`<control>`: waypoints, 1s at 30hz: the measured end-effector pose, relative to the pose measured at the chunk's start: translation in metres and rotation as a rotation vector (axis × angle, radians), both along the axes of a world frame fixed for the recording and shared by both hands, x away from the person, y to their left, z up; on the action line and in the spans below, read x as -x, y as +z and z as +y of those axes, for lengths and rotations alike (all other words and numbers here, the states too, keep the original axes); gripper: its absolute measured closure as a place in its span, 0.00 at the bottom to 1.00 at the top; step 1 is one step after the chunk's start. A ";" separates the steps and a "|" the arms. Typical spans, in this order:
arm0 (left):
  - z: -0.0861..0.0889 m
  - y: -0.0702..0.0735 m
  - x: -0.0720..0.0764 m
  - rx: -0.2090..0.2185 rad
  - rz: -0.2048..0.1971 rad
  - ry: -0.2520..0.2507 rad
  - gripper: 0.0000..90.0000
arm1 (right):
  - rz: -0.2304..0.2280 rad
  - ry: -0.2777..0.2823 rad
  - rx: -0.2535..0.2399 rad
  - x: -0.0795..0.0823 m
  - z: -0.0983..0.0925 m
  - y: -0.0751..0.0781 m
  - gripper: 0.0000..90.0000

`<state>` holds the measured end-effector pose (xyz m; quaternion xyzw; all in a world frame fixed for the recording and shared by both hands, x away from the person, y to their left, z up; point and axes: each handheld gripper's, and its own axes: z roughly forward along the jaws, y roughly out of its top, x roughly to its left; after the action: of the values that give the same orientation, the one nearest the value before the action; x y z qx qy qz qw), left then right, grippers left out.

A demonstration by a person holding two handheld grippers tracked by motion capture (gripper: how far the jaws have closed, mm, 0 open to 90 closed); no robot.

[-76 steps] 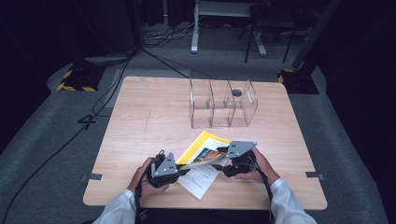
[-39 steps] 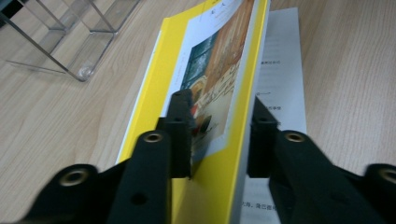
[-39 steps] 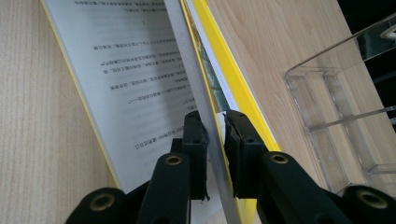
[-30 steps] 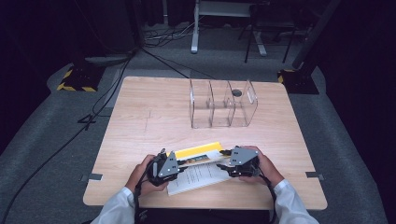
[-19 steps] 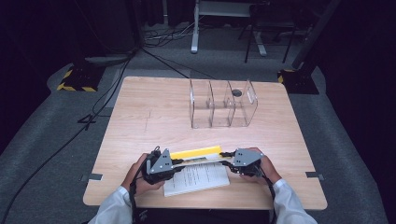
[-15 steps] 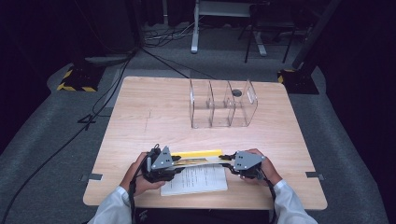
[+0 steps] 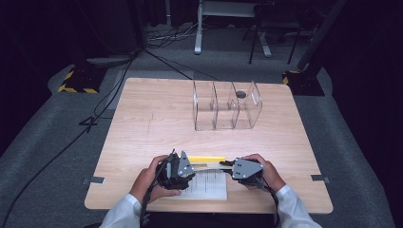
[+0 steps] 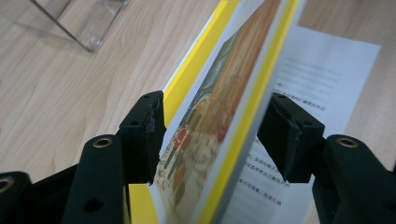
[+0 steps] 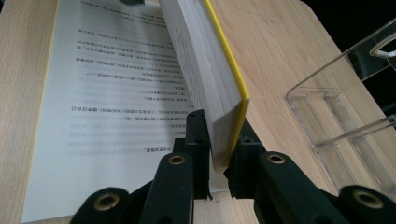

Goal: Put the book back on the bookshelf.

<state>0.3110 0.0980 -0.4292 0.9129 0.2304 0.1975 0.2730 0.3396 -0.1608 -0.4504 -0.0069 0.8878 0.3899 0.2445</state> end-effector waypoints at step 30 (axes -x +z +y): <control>0.010 0.020 0.005 0.153 -0.145 -0.070 0.92 | 0.307 -0.319 -0.092 -0.038 -0.063 -0.028 0.43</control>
<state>0.3055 0.1084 -0.4090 0.8801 0.1924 0.2354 0.3646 0.3781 -0.2233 -0.4787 0.2041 0.8857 0.3830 0.1650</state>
